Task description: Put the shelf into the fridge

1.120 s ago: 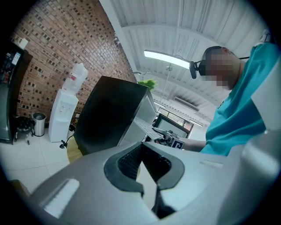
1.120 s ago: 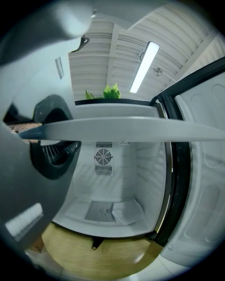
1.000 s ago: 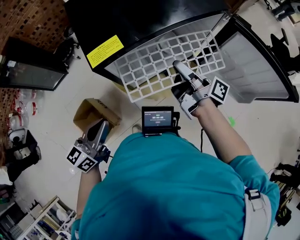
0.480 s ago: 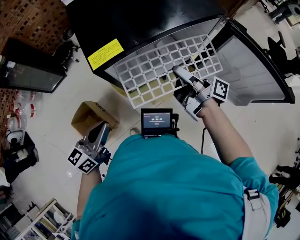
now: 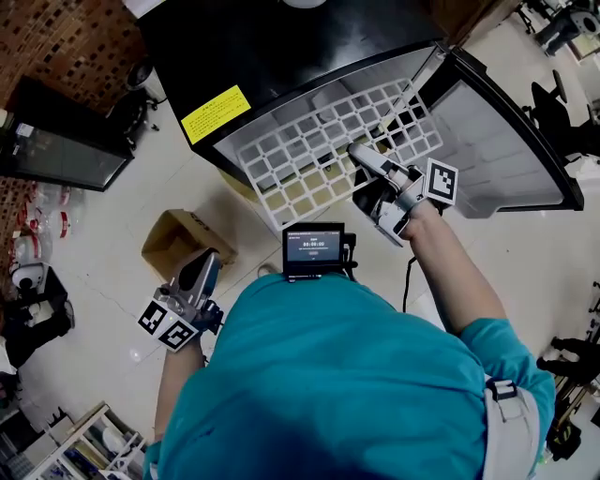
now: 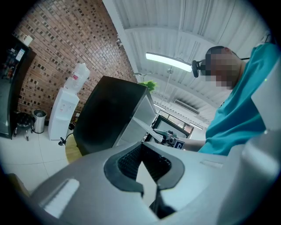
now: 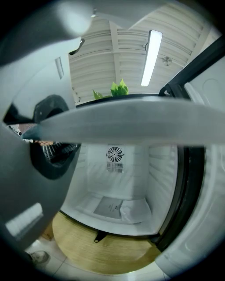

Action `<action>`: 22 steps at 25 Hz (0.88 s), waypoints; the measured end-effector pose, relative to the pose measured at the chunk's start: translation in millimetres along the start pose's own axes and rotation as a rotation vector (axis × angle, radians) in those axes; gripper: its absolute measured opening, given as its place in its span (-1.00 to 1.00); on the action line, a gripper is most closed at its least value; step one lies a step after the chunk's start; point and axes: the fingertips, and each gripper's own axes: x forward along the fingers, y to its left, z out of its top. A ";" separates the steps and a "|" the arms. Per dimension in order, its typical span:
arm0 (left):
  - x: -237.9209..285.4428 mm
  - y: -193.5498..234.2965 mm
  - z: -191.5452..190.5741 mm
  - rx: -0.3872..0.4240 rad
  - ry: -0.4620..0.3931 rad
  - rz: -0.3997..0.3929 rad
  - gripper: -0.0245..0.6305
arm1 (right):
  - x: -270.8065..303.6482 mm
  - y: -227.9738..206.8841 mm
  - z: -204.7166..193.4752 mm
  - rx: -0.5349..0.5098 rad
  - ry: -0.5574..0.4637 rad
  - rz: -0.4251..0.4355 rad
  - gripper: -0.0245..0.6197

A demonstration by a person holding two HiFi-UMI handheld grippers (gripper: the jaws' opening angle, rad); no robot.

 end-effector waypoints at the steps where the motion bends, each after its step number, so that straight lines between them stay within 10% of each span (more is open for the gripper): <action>1: -0.3 -0.6 -0.6 -0.001 0.000 0.000 -0.93 | 0.0 -0.6 0.0 0.003 0.001 0.000 -0.84; 22: -4.4 1.8 -6.0 -0.015 -0.005 0.008 -0.93 | 8.0 -5.7 4.3 0.011 0.070 -0.005 -0.84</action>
